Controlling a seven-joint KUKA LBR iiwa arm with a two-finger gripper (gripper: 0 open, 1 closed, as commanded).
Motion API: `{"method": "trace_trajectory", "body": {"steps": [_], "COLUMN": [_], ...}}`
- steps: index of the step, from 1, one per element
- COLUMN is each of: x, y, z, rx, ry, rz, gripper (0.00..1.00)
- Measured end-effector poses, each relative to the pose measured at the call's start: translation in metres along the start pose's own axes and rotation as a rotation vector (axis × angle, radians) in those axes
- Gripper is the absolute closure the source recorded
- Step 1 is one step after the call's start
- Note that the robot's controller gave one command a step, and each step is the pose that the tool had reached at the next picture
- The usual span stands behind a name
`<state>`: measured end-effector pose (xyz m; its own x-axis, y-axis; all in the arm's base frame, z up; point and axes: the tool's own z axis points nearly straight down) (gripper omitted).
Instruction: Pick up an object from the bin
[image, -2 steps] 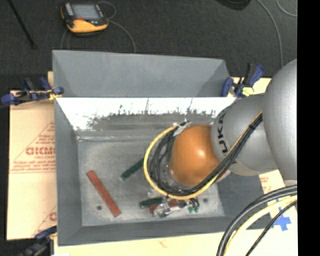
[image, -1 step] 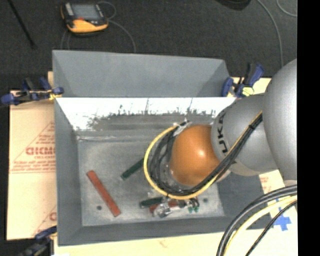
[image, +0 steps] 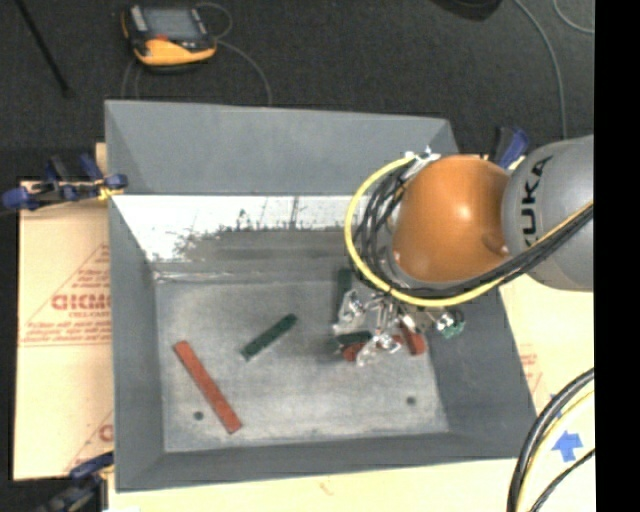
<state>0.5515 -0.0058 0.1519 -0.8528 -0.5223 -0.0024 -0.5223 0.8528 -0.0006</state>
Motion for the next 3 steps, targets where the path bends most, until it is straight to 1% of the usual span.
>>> {"method": "trace_trajectory", "body": {"steps": [1,2,3], "x": [0.0,0.01,0.01], "y": [0.0,0.037,0.037], "z": [0.0,-0.007,-0.007], "rx": [0.0,-0.003,-0.003], "ry": [0.0,0.0,0.001], "rz": [0.0,-0.394,-0.393], "gripper": [1.0,1.0,1.0]}}
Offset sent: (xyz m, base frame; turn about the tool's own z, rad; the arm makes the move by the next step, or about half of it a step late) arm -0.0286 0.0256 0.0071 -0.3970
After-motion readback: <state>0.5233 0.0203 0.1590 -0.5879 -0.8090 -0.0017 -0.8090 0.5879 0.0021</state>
